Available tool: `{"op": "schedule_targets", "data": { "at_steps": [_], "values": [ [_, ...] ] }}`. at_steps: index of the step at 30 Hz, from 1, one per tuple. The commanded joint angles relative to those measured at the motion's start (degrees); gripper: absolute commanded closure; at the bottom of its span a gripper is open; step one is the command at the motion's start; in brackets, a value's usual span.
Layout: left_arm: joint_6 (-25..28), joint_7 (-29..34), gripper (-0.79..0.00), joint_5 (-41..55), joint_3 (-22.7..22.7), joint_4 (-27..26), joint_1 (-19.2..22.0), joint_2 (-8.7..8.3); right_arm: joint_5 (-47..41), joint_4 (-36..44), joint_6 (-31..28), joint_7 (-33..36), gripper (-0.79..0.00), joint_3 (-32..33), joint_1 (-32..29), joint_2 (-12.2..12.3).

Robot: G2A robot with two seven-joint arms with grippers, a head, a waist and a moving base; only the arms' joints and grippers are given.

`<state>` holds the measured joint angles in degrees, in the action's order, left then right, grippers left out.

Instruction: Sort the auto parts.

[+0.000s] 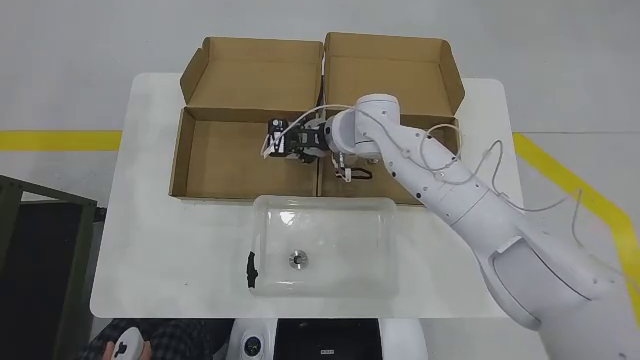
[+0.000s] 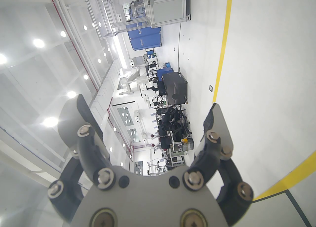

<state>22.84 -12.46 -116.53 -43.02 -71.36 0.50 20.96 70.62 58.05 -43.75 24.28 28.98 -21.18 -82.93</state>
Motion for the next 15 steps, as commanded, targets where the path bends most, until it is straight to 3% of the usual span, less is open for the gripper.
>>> {"op": "schedule_targets", "data": {
  "at_steps": [1, 6, 15],
  "values": [
    [0.0, 0.0, -0.785, 0.0, 0.0, 0.0, 0.0, 0.0, 0.11, -0.45, -0.32, 0.08, -0.265, -0.03, 0.04, -0.21],
    [0.0, 0.0, -0.785, 0.0, 0.0, 0.0, 0.0, 0.0, 0.51, -1.37, -0.9, 0.06, -0.391, -0.07, 0.3, -0.79],
    [0.0, 0.0, -0.785, 0.0, 0.0, 0.0, 0.0, 0.0, 1.3, -1.62, -1.54, -1.43, -0.483, 1.02, 1.07, -1.35]
  ]
}}
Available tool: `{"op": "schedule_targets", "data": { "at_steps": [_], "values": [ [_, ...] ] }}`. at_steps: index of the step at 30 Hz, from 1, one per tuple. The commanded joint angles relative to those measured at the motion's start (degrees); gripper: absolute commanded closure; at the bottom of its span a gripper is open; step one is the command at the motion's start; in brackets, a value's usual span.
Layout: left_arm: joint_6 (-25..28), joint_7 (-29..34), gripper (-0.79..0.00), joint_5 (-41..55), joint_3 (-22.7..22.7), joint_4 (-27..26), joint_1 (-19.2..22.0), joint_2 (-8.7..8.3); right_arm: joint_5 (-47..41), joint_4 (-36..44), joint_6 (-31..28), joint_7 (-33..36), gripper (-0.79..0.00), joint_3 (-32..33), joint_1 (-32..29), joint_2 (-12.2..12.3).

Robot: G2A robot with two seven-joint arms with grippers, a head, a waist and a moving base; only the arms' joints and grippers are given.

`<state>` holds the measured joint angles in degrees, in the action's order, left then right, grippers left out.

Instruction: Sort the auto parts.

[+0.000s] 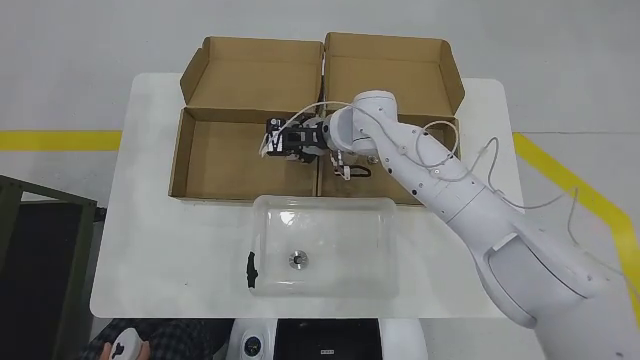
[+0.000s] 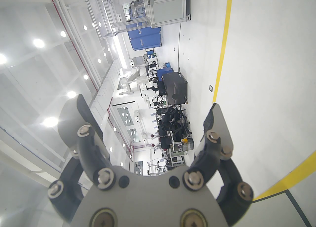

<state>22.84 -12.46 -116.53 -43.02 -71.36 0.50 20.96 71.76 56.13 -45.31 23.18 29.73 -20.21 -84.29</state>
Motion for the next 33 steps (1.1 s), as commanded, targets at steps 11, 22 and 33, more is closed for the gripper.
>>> {"op": "schedule_targets", "data": {
  "at_steps": [11, 22, 33],
  "values": [
    [0.0, 0.0, -0.785, 0.0, 0.0, 0.0, 0.0, 0.0, 0.77, 11.43, -0.53, 0.04, -0.443, 4.82, -4.05, 2.05],
    [0.0, 0.0, -0.785, 0.0, 0.0, 0.0, 0.0, 0.0, -1.01, 30.19, -3.24, 6.59, -0.539, 12.93, -14.89, 6.27],
    [0.0, 0.0, -0.785, 0.0, 0.0, 0.0, 0.0, 0.0, -2.99, 45.93, -7.08, 14.37, -0.523, 18.78, -28.31, 10.12]
  ]
}}
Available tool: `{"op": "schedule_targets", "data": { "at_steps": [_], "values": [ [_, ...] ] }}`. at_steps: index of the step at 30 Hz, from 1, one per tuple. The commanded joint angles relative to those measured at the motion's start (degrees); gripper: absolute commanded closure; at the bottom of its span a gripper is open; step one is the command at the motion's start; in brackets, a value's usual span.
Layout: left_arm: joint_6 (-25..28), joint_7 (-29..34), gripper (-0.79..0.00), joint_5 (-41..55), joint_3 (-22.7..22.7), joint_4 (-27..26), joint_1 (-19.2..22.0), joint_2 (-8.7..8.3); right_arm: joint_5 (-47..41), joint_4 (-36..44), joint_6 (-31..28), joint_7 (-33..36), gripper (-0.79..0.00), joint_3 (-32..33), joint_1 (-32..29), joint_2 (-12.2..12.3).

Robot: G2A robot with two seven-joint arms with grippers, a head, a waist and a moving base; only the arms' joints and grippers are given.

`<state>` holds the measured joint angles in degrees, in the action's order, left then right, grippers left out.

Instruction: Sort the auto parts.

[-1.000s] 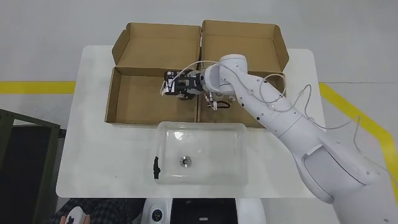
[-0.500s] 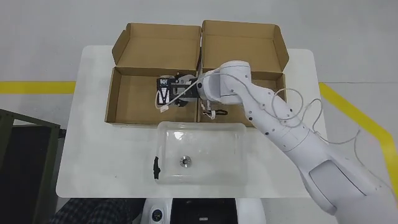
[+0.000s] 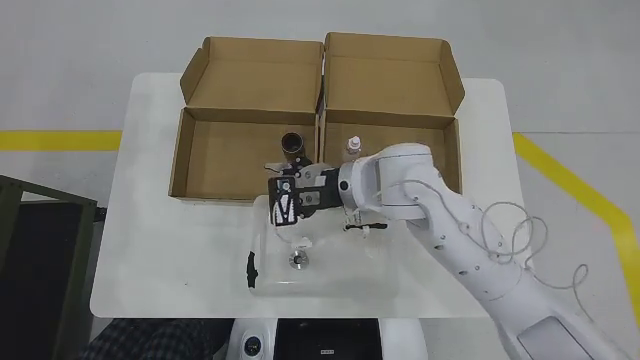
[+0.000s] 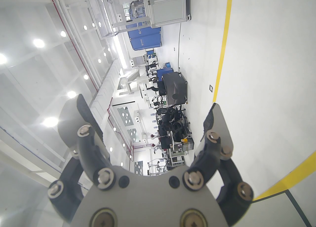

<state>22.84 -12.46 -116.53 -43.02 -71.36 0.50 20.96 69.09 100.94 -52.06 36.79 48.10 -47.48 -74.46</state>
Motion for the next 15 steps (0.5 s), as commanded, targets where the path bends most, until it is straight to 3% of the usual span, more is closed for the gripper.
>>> {"op": "schedule_targets", "data": {
  "at_steps": [1, 15],
  "values": [
    [0.0, 0.0, -0.785, 0.0, 0.0, 0.0, 0.0, 0.0, -0.53, 2.25, -0.5, 1.38, -0.523, 0.76, -1.95, 0.55],
    [0.0, 0.0, -0.785, 0.0, 0.0, 0.0, 0.0, 0.0, 0.07, 9.82, -4.0, 5.17, -0.508, 2.64, -13.18, 3.61]
  ]
}}
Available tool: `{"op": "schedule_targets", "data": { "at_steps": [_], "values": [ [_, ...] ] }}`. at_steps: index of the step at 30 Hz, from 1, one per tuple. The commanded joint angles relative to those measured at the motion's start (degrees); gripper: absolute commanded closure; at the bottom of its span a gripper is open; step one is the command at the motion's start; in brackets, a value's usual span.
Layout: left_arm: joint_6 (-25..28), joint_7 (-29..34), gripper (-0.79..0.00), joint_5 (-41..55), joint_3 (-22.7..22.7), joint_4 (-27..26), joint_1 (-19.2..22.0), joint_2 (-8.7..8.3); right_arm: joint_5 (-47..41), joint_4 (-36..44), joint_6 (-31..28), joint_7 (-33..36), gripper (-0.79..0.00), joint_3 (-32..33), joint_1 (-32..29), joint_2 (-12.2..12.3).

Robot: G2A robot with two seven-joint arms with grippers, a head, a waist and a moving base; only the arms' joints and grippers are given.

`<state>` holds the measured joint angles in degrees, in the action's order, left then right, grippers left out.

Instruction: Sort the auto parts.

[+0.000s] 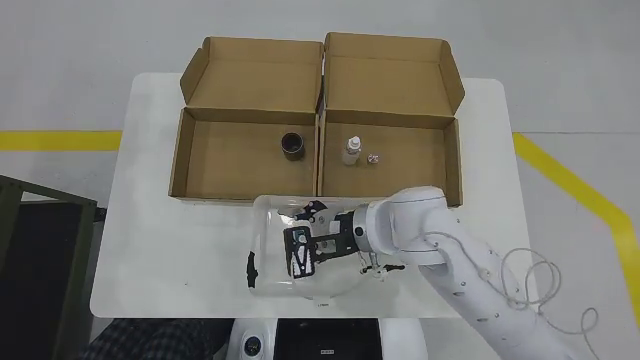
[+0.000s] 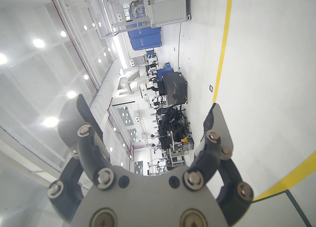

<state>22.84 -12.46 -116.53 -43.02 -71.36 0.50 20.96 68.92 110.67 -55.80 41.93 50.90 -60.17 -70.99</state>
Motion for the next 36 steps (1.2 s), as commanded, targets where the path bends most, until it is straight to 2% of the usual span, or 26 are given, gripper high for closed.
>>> {"op": "schedule_targets", "data": {
  "at_steps": [1, 5, 11, 16, 25, 36],
  "values": [
    [0.0, 0.0, -0.785, 0.0, 0.0, 0.0, 0.0, 0.0, 0.44, 0.12, -0.51, 0.01, -0.493, -0.38, -0.91, 0.26],
    [0.0, 0.0, -0.785, 0.0, 0.0, 0.0, 0.0, 0.0, 1.36, -0.31, -1.22, -0.52, -0.486, -1.61, -1.92, 0.57],
    [0.0, 0.0, -0.785, 0.0, 0.0, 0.0, 0.0, 0.0, 3.1, -2.6, -1.25, -2.05, -0.548, -3.3, -2.43, 0.81],
    [0.0, 0.0, -0.785, 0.0, 0.0, 0.0, 0.0, 0.0, 4.88, -4.78, -0.73, -3.93, -0.505, -3.71, -2.59, 1.06],
    [0.0, 0.0, -0.785, 0.0, 0.0, 0.0, 0.0, 0.0, 8.18, -8.21, -0.07, -7.41, -0.533, -4.63, -3.0, 1.45],
    [0.0, 0.0, -0.785, 0.0, 0.0, 0.0, 0.0, 0.0, 10.72, -12.21, 1.26, -11.22, -0.505, -6.47, -1.93, 1.36]
  ]
}}
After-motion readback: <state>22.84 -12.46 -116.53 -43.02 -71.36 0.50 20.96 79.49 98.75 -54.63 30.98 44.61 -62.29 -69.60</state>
